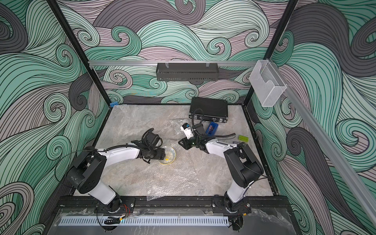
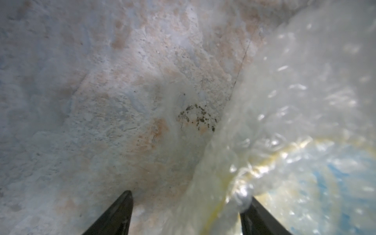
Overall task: Wrap bowls in bubble wrap
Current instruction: Wrap the bowl in bubble wrap.
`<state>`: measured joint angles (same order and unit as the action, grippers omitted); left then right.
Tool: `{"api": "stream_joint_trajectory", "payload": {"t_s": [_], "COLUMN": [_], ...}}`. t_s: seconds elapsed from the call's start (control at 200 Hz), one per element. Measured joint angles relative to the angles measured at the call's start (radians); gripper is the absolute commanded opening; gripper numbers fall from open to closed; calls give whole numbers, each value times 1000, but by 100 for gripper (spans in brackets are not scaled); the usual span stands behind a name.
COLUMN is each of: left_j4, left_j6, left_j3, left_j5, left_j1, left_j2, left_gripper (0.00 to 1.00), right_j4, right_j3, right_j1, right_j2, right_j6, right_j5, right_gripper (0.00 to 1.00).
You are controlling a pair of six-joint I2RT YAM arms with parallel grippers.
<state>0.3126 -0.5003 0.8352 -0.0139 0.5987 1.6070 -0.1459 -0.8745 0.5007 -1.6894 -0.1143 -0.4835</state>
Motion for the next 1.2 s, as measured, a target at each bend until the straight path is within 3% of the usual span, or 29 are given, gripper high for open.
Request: {"api": "stream_joint_trajectory", "payload": {"t_s": [0.09, 0.31, 0.5, 0.896, 1.201], "left_j4": [0, 0, -3, -10, -23], "left_j6": [0, 0, 0, 0, -14], "left_j3": [0, 0, 0, -2, -41], "left_j5": [-1, -2, -14, -36, -61], "left_j1": [0, 0, 0, 0, 4], "left_j2": [1, 1, 2, 2, -56], "left_gripper": [78, 76, 70, 65, 71], "right_j4": [11, 30, 22, 17, 30], "right_j3": [0, 18, 21, -61, -96], "right_j1": [0, 10, 101, 235, 242], "right_j2": [14, 116, 134, -92, -169], "right_j6": [0, -89, -226, -491, -533], "right_j5": [-3, -61, -103, -111, -88], "right_gripper": [0, 0, 0, 0, 0]}}
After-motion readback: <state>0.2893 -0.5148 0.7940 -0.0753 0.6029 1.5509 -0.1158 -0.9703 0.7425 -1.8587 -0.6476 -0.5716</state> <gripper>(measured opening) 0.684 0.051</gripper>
